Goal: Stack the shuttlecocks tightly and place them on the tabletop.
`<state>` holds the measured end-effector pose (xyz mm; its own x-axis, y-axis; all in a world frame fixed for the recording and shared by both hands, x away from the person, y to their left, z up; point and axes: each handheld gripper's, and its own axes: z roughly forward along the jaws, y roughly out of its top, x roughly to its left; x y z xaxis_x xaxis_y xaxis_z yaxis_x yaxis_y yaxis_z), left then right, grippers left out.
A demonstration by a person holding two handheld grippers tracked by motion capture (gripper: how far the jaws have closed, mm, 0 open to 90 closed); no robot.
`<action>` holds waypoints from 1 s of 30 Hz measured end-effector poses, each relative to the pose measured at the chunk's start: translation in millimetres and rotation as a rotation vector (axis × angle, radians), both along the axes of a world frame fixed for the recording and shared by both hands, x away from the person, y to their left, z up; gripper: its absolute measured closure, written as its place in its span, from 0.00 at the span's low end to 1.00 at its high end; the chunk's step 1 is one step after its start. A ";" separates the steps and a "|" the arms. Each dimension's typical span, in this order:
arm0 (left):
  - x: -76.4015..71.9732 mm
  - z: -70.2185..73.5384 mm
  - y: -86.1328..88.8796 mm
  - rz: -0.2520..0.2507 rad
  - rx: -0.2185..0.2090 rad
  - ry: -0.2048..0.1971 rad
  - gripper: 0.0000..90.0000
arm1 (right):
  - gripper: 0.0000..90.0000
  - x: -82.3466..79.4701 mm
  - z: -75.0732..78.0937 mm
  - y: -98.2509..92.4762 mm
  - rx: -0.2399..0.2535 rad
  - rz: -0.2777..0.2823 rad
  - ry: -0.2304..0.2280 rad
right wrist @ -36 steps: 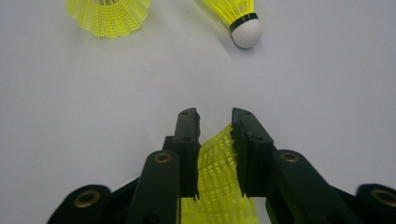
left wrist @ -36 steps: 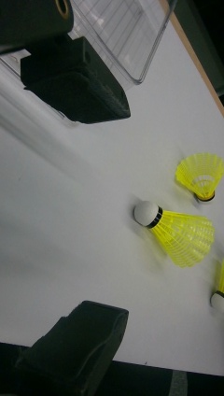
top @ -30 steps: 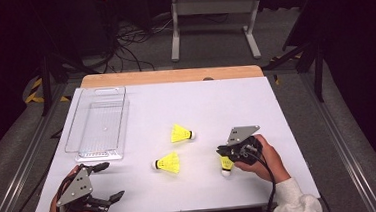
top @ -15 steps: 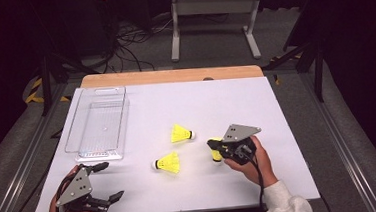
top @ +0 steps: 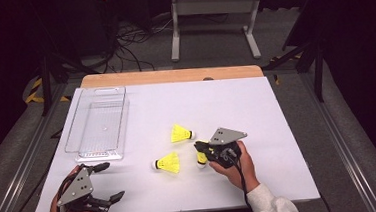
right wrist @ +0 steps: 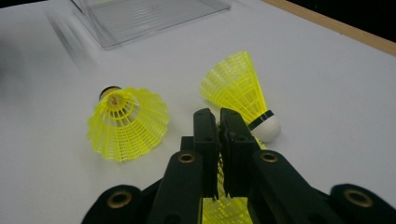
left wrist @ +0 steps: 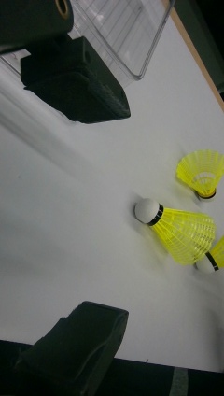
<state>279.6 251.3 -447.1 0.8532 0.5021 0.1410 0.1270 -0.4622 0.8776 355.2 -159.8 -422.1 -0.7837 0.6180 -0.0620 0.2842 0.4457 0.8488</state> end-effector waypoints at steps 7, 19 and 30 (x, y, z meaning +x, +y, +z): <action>-0.2 0.0 0.5 -0.001 0.000 0.002 0.07 | 0.89 0.1 -1.0 -15.0 -0.006 -0.031 0.023; -0.2 -0.2 0.0 -0.002 0.000 0.001 0.07 | 0.67 -7.7 -1.0 -37.9 -0.048 -0.024 0.090; 0.1 -0.2 -0.2 -0.002 0.002 0.004 0.07 | 0.50 -16.2 -6.3 -37.6 -0.136 0.067 0.157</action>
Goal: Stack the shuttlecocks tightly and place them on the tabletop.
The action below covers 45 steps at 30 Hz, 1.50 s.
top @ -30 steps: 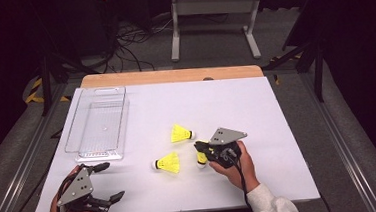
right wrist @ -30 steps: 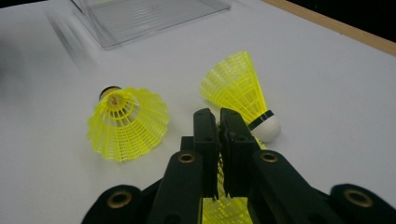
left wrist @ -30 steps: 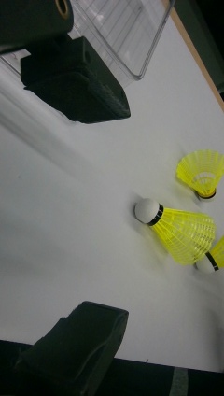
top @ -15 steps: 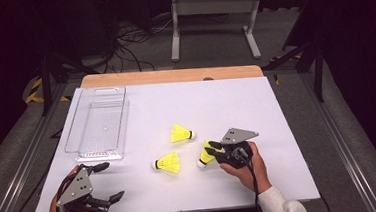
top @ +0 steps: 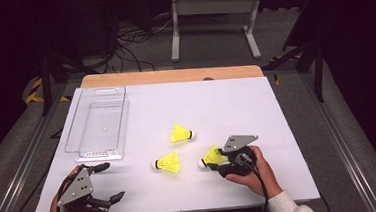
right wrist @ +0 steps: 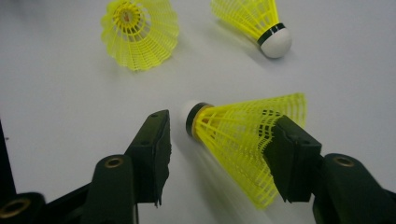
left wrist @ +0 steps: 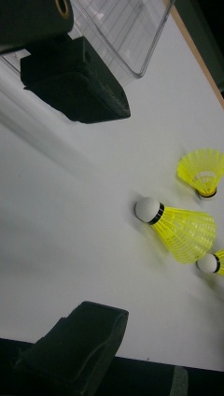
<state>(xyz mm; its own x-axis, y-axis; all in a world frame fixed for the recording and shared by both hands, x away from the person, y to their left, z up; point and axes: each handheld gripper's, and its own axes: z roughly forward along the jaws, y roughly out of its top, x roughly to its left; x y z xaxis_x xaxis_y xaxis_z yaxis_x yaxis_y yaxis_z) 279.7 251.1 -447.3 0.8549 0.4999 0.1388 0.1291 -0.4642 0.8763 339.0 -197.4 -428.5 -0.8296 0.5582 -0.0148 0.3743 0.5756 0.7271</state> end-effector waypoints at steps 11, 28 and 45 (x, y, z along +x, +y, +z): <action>-0.5 0.0 0.0 0.000 0.001 -0.001 0.07 | 0.68 -5.3 -6.9 1.7 -0.068 0.051 0.028; -1.4 0.9 -0.1 -0.001 -0.001 -0.007 0.07 | 0.98 -8.6 -10.4 10.5 -0.081 0.059 -0.018; -0.8 0.8 -0.4 -0.002 0.001 -0.007 0.07 | 0.98 -11.6 -2.7 26.7 0.001 0.079 -0.086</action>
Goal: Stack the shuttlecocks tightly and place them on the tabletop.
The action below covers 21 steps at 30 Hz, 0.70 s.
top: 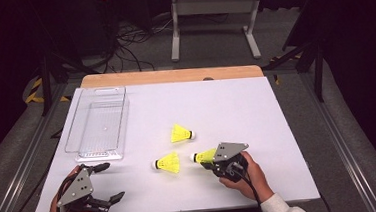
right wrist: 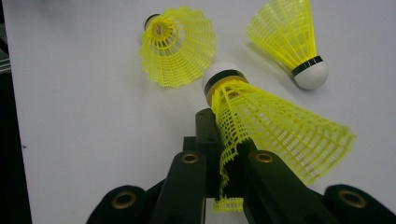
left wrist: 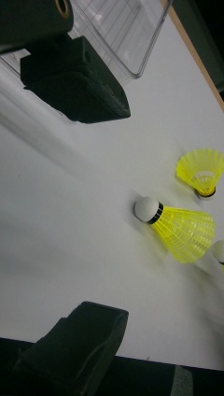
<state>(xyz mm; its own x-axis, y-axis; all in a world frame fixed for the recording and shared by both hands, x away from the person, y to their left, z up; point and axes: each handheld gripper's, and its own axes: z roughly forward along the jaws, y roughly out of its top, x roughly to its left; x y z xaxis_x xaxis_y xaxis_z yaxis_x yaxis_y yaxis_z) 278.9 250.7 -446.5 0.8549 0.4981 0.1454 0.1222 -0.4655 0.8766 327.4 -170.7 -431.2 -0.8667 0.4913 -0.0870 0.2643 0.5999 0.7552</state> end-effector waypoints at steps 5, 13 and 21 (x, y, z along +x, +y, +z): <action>0.0 -0.3 -0.3 -0.003 0.000 0.002 0.07 | 0.98 1.5 0.3 11.3 0.008 0.022 -0.002; 0.0 -0.1 0.6 -0.002 -0.002 0.000 0.07 | 0.98 2.0 -4.1 27.7 -0.002 0.060 -0.001; -0.1 -0.2 0.0 -0.004 -0.001 0.000 0.07 | 0.98 4.2 -9.3 42.0 -0.001 0.081 0.007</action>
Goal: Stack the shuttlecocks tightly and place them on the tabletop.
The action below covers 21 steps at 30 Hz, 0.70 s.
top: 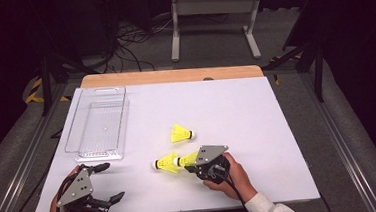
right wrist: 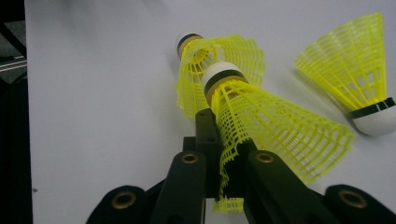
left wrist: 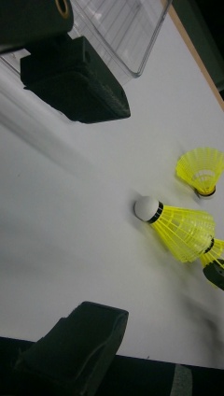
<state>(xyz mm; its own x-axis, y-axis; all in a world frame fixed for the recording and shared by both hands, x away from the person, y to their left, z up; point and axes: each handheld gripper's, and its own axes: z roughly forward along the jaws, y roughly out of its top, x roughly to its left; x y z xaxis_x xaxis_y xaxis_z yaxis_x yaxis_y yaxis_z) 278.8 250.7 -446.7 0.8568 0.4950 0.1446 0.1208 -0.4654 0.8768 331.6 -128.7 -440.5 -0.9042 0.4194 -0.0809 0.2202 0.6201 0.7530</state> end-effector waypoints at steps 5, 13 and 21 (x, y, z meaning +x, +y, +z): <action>0.1 -0.4 0.1 -0.002 0.000 0.002 0.07 | 0.98 4.0 -7.2 12.5 -0.012 0.019 0.001; 0.2 -0.5 -0.2 -0.006 0.003 0.002 0.07 | 0.97 8.9 -15.2 24.0 -0.020 0.036 0.008; -0.1 -0.6 0.0 -0.004 0.002 0.003 0.08 | 0.93 11.6 -19.9 29.9 -0.025 0.046 0.012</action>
